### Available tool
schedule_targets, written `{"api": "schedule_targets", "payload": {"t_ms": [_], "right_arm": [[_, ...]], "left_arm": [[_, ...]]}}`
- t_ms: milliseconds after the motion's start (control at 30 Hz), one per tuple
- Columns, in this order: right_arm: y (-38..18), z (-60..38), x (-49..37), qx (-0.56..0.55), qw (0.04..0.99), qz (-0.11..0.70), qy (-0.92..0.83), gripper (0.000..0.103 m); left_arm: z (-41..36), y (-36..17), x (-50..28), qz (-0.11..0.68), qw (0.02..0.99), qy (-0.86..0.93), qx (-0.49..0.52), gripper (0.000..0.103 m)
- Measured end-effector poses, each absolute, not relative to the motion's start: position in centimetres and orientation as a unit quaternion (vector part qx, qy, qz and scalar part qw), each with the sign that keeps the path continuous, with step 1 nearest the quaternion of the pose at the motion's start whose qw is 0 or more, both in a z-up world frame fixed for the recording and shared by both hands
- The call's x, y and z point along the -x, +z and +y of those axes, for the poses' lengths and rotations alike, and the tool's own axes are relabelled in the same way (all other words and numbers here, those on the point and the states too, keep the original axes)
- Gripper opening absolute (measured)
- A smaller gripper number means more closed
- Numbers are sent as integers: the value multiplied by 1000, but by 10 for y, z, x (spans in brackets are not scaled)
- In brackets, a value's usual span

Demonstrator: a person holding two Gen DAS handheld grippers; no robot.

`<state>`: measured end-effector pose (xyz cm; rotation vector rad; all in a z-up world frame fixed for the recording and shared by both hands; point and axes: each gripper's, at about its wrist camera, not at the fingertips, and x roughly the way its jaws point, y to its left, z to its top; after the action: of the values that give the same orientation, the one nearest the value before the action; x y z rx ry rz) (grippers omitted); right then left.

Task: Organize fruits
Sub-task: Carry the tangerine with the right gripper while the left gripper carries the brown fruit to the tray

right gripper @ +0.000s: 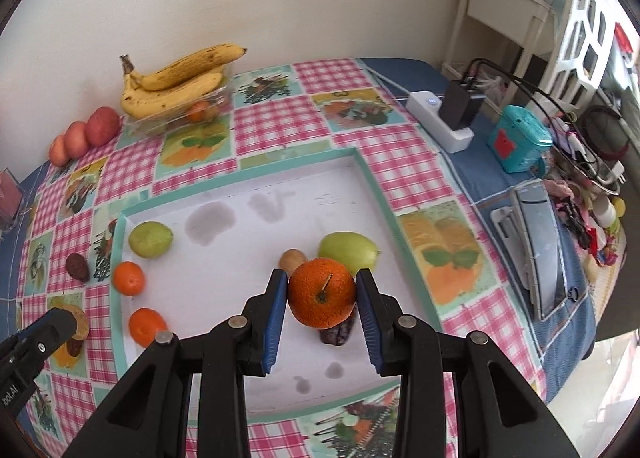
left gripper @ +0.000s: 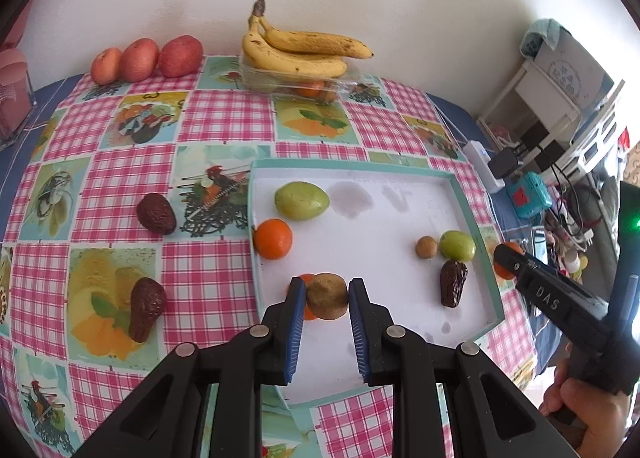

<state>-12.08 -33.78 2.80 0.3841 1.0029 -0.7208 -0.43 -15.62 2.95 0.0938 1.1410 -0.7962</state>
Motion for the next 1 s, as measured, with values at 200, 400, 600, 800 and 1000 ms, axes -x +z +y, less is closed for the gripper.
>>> {"api": "schedule_targets", "payload": {"t_ms": [200,400,600,800,1000], "right_arm": [[32,-347,133,-183,794,460,-353,37],[23,-354,137,-190,781,472,-362,37],[8,-357,137,-199,770,492,-354,37],[-1,-362,139,-210,761,500,-357,37],[-24,-365,143,-224,740,526,-355,37]], "left_arm": [[-171,22,16,532,756,-375,-66,23],[-184,6,26,547,740,-380,-91,24],[-189,-4,27,557,735,-373,-103,24],[-192,-19,25,576,724,-363,-114,24],[-196,-33,21,593,712,-355,-122,24]]}}
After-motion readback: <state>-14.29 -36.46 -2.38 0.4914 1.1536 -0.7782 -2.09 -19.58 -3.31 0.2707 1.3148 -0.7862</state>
